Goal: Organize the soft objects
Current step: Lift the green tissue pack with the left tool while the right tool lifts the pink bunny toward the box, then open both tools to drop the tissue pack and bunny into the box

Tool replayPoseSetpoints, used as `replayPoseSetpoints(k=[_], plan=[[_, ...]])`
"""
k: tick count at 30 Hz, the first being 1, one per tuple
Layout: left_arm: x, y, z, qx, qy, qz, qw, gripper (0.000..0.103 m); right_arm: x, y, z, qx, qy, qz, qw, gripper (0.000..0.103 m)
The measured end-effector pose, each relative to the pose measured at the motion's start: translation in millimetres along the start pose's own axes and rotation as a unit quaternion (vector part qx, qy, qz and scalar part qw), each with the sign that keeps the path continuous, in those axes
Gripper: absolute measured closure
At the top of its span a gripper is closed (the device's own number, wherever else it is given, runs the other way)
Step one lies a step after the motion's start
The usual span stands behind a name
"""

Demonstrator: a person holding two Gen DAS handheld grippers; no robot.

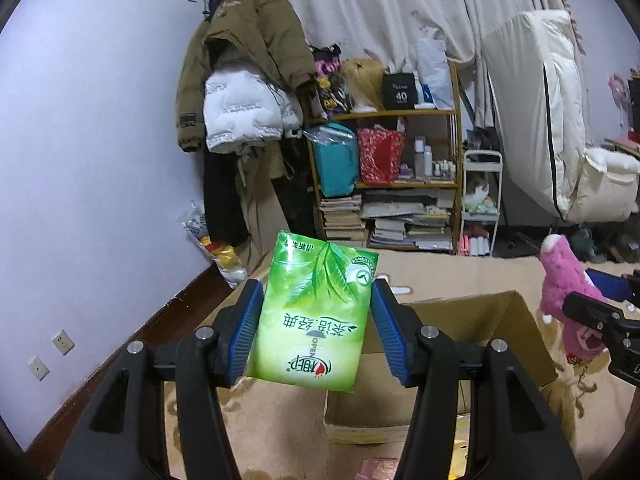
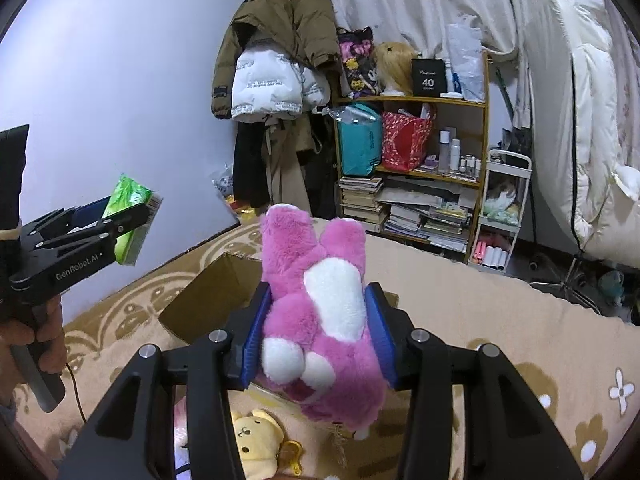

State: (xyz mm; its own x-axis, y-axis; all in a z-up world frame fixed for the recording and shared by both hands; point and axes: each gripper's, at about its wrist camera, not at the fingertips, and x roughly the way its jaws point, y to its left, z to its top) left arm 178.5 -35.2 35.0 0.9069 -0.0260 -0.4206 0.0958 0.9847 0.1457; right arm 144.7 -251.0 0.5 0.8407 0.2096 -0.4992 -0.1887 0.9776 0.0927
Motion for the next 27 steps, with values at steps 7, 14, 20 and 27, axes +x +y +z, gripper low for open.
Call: replayPoseSetpoints(k=[7,14,20,27], plan=[[20,-7,-12,-0.009,0.034,-0.049,0.9982,0.049,29,2,-14,0.001,0.027,0.007,1.000,0.053],[41,-16,-30,-0.010,0.068,-0.078,0.9946,0.049,47,3,-30,0.001,0.049,0.010,0.999,0.052],[44,-20,-32,-0.023,0.087,-0.109,0.9900,0.045,51,-1,-34,0.004,0.056,0.011,0.998,0.049],[46,-19,-35,-0.014,0.097,-0.074,0.9924,0.010,53,-6,-41,0.015,0.067,0.016,0.998,0.027]])
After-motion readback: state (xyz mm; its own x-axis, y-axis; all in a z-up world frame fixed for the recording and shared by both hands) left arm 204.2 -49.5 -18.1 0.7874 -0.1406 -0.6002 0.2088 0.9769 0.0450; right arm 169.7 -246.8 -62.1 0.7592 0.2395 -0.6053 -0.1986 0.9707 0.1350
